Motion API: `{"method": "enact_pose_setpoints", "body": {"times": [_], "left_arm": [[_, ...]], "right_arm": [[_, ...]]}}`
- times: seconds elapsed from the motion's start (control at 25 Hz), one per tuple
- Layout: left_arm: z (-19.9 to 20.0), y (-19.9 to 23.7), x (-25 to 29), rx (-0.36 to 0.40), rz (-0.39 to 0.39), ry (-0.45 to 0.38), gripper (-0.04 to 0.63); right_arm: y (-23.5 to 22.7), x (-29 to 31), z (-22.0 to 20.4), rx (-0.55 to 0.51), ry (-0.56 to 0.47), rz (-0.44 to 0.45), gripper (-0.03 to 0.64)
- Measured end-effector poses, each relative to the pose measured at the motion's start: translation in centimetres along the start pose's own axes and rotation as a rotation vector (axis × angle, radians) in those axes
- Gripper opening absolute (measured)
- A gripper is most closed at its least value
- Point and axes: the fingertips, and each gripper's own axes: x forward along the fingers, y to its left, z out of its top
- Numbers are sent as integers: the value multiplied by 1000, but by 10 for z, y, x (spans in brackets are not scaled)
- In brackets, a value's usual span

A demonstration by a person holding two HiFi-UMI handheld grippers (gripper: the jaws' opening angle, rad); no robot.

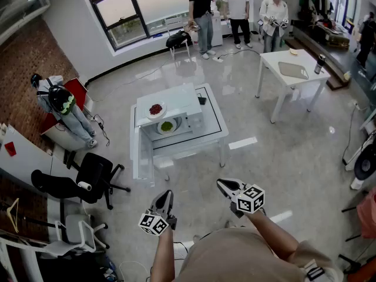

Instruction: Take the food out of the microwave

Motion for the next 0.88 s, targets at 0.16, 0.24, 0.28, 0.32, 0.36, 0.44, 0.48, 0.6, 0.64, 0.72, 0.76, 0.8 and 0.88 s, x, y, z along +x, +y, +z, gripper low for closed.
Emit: {"method": "enact_pose_setpoints", "body": {"times": [0.16, 0.24, 0.28, 0.32, 0.36, 0.44, 0.48, 0.6, 0.64, 0.72, 0.76, 0.8, 0.88], "left_arm": [[-7, -9, 15, -2, 16, -5, 5], [-9, -14, 19, -5, 31, -10, 5], [-11, -18, 20, -6, 40, -11, 5], [-12, -22, 21, -7, 49, -11, 5], [-13, -26, 22, -7, 58, -11, 5], [-18, -33, 23, -8, 70, -16, 5], [-20, -37, 24, -10, 77, -16, 5], [-28, -47, 23, -14, 96, -17, 5], [-30, -50, 22, -15, 102, -17, 5], [-33, -54, 20, -19, 115, -13, 5], [-34, -55, 19, -20, 124, -9, 5], [-36, -54, 17, -21, 134, -5, 5], [-39, -52, 14, -22, 154, 2, 5]], "right_arm": [[-12, -7, 4, -5, 14, 29, 11], [-16, -11, 5, -8, 20, 47, 11], [-17, -13, 6, -9, 24, 55, 11], [-19, -16, 6, -9, 28, 63, 12], [-21, -19, 5, -8, 33, 69, 11], [-26, -24, 5, 5, 39, 81, 12], [-28, -27, 5, 26, 37, 97, 12], [-24, -36, 9, 137, 3, 208, 14], [-23, -38, 10, 160, -1, 233, 14], [-24, -40, 7, 161, 15, 248, 14], [-26, -40, 3, 156, 27, 251, 14], [-28, -39, 0, 159, 36, 259, 14], [-30, -35, -7, 181, 47, 283, 14]]}}
